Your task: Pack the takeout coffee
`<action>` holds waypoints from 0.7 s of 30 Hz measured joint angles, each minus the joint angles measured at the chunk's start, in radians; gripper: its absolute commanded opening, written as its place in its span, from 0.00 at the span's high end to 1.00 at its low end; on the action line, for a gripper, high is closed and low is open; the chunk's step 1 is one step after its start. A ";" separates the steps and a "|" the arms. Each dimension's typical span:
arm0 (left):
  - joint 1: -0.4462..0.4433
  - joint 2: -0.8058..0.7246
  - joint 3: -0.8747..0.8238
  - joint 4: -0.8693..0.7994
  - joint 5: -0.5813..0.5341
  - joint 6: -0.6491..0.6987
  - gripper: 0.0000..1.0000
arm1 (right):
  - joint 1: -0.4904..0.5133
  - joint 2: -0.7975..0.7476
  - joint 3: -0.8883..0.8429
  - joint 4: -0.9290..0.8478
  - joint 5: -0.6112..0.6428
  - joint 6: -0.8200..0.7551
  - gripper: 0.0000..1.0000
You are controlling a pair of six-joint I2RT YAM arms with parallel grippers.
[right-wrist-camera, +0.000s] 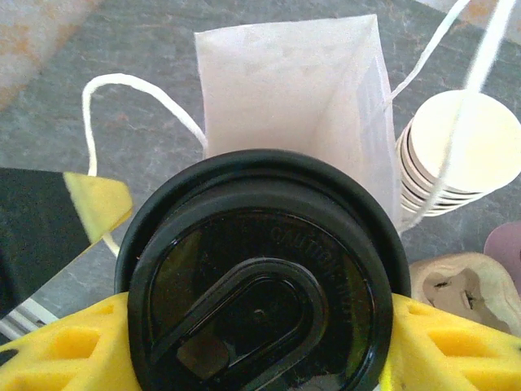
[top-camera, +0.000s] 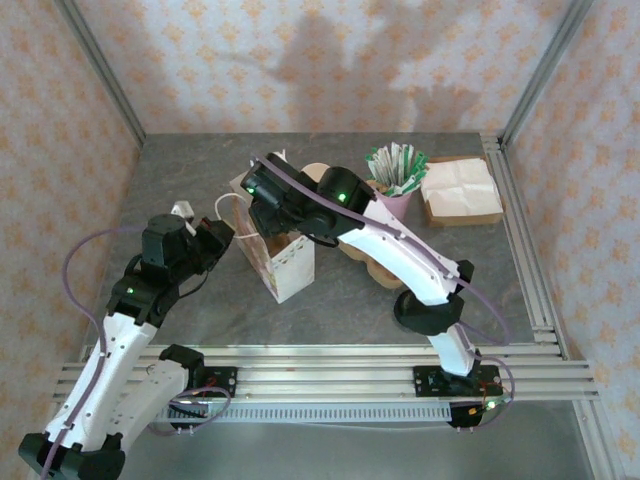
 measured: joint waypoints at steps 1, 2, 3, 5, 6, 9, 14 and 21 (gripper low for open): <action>-0.008 0.000 0.000 0.002 -0.001 -0.006 1.00 | -0.004 0.006 0.000 -0.004 0.000 0.000 0.38; -0.014 -0.001 -0.001 0.006 -0.004 -0.011 1.00 | -0.007 0.011 0.000 -0.006 -0.001 0.000 0.39; -0.019 -0.002 -0.003 0.013 -0.005 -0.017 1.00 | -0.012 0.016 0.000 -0.010 0.000 0.000 0.39; -0.030 -0.004 -0.011 0.026 -0.008 -0.028 1.00 | -0.023 0.029 0.000 -0.018 0.000 0.000 0.39; -0.036 -0.005 -0.015 0.030 -0.011 -0.034 1.00 | -0.029 0.035 0.000 -0.021 0.000 0.000 0.39; -0.056 -0.005 -0.016 0.038 -0.015 -0.045 1.00 | -0.043 0.057 0.000 -0.032 -0.001 0.001 0.39; -0.094 -0.011 -0.017 0.044 -0.023 -0.063 1.00 | -0.052 0.068 -0.001 -0.050 -0.009 0.001 0.39; -0.107 -0.036 -0.027 0.044 -0.047 -0.071 1.00 | -0.067 0.068 -0.036 -0.066 -0.017 0.004 0.39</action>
